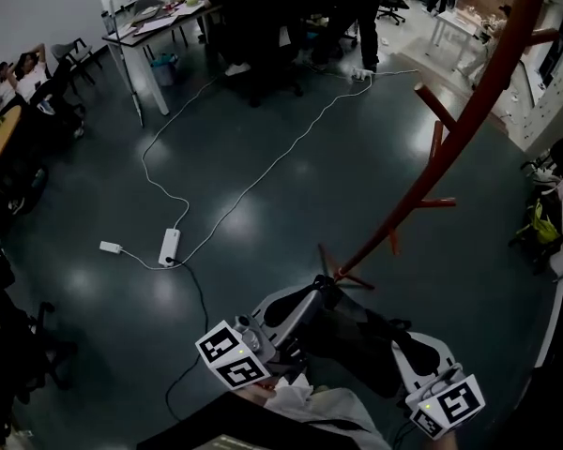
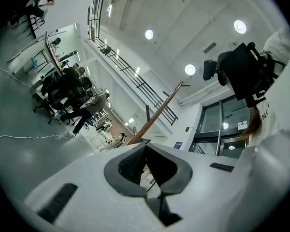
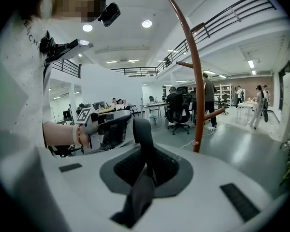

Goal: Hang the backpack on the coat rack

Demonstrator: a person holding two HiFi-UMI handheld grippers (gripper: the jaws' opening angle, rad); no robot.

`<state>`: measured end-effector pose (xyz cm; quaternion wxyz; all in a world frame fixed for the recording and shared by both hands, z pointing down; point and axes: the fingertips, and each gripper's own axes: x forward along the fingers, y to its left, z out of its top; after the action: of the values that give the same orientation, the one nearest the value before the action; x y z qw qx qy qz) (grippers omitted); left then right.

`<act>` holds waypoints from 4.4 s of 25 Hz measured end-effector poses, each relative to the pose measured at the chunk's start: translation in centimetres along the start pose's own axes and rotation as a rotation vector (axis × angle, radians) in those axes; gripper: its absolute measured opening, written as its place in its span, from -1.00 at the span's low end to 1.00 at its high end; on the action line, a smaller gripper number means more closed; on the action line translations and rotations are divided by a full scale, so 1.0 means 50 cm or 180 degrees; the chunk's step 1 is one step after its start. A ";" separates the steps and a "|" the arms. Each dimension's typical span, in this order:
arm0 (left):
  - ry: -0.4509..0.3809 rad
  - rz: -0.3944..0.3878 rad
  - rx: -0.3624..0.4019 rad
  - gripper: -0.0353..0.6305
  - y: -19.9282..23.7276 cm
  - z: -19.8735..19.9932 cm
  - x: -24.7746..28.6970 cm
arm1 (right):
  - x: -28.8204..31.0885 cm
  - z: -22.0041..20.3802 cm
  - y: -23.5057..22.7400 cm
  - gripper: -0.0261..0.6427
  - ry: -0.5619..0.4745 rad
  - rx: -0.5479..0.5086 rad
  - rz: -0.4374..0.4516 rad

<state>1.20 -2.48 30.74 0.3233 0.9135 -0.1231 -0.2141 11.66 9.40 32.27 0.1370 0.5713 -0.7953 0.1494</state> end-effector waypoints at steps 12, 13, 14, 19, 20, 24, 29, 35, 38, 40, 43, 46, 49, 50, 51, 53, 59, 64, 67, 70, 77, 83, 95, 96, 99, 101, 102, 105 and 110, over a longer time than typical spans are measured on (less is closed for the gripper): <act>-0.0203 0.0224 0.0011 -0.87 0.075 -0.013 0.070 | 0.108 0.009 -0.157 -0.80 0.0088 -0.0005 0.0186; -0.0205 0.0261 0.0021 -0.87 0.079 -0.016 0.070 | 0.115 0.006 -0.165 -0.80 0.0109 0.0011 0.0227; -0.0204 0.0299 0.0025 -0.87 0.083 -0.021 0.071 | 0.123 0.003 -0.174 -0.80 0.0130 0.0022 0.0267; -0.0172 0.0493 -0.0057 -0.87 0.117 -0.060 0.077 | 0.163 -0.014 -0.232 -0.80 0.0182 0.0095 0.0370; -0.0171 0.0526 -0.0077 -0.87 0.125 -0.069 0.081 | 0.170 -0.018 -0.245 -0.80 0.0196 0.0103 0.0383; -0.0098 0.0599 -0.0141 -0.87 0.149 -0.101 0.096 | 0.206 -0.047 -0.278 -0.80 0.0267 0.0166 0.0460; -0.0065 0.0670 -0.0245 -0.87 0.172 -0.145 0.090 | 0.235 -0.083 -0.319 -0.80 0.0296 0.0280 0.0400; -0.0043 0.0763 -0.0277 -0.87 0.199 -0.161 0.083 | 0.270 -0.118 -0.355 -0.80 0.0390 0.0291 0.0392; -0.0044 0.0804 -0.0261 -0.87 0.204 -0.160 0.076 | 0.281 -0.143 -0.359 -0.80 0.0456 0.0291 0.0382; -0.0045 0.0833 -0.0250 -0.87 0.210 -0.159 0.068 | 0.291 -0.157 -0.359 -0.80 0.0483 0.0270 0.0375; -0.0059 0.0891 -0.0241 -0.87 0.217 -0.158 0.056 | 0.305 -0.157 -0.362 -0.80 0.0473 0.0200 0.0391; -0.0054 0.0921 -0.0248 -0.87 0.213 -0.156 0.051 | 0.310 -0.153 -0.367 -0.80 0.0496 0.0087 0.0354; -0.0048 0.0919 -0.0258 -0.87 0.212 -0.161 0.052 | 0.315 -0.165 -0.375 -0.80 0.0573 -0.0038 0.0268; -0.0048 0.0915 -0.0256 -0.87 0.213 -0.161 0.053 | 0.318 -0.170 -0.379 -0.80 0.0609 -0.0057 0.0236; -0.0048 0.0909 -0.0252 -0.87 0.213 -0.161 0.055 | 0.322 -0.174 -0.381 -0.80 0.0644 -0.0064 0.0205; -0.0053 0.0890 -0.0244 -0.87 0.210 -0.158 0.058 | 0.327 -0.177 -0.384 -0.80 0.0695 -0.0053 0.0162; -0.0069 0.0848 -0.0252 -0.87 0.198 -0.160 0.055 | 0.326 -0.169 -0.385 -0.41 0.0707 0.0243 0.0194; -0.0080 0.0850 -0.0252 -0.87 0.200 -0.162 0.050 | 0.316 -0.176 -0.381 -0.32 0.0689 0.0556 0.0282; -0.0077 0.0834 -0.0240 -0.87 0.199 -0.160 0.049 | 0.299 -0.187 -0.384 -0.31 0.0661 0.0954 0.0266; -0.0086 0.0826 -0.0232 -0.87 0.197 -0.154 0.044 | 0.280 -0.202 -0.377 -0.32 0.0697 0.1285 0.0225; -0.0087 0.0755 -0.0229 -0.87 0.176 -0.136 0.042 | 0.236 -0.157 -0.267 -0.32 0.0620 0.2034 0.0865; -0.0114 0.0529 -0.0190 -0.87 0.138 -0.106 0.076 | 0.193 -0.031 -0.179 -0.33 0.0198 0.1979 0.1269; -0.0100 0.0108 -0.0099 -0.87 0.051 -0.047 0.131 | 0.138 0.131 -0.048 -0.81 -0.0095 0.1211 0.1297; -0.0094 0.0089 -0.0086 -0.87 0.048 -0.044 0.132 | 0.135 0.141 -0.040 -0.81 -0.0118 0.1155 0.1315; -0.0084 0.0037 -0.0044 -0.87 0.041 -0.029 0.130 | 0.125 0.171 -0.016 -0.82 -0.0207 0.1003 0.1354; -0.0097 0.0002 -0.0015 -0.87 0.035 -0.021 0.131 | 0.115 0.187 -0.006 -0.83 -0.0269 0.0924 0.1366; -0.0107 -0.0018 0.0001 -0.87 0.033 -0.016 0.134 | 0.110 0.195 -0.003 -0.83 -0.0296 0.0889 0.1368; -0.0145 -0.0070 0.0031 -0.87 0.030 0.001 0.145 | 0.104 0.213 0.003 -0.83 -0.0328 0.0781 0.1374; -0.0155 -0.0096 -0.0004 -0.87 0.027 0.009 0.150 | 0.099 0.229 0.025 -0.84 -0.0320 0.0632 0.1451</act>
<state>7.44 -6.47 28.95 0.3175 0.9096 -0.1169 -0.2413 8.39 0.99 23.59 0.0032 0.3947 -0.8908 0.2251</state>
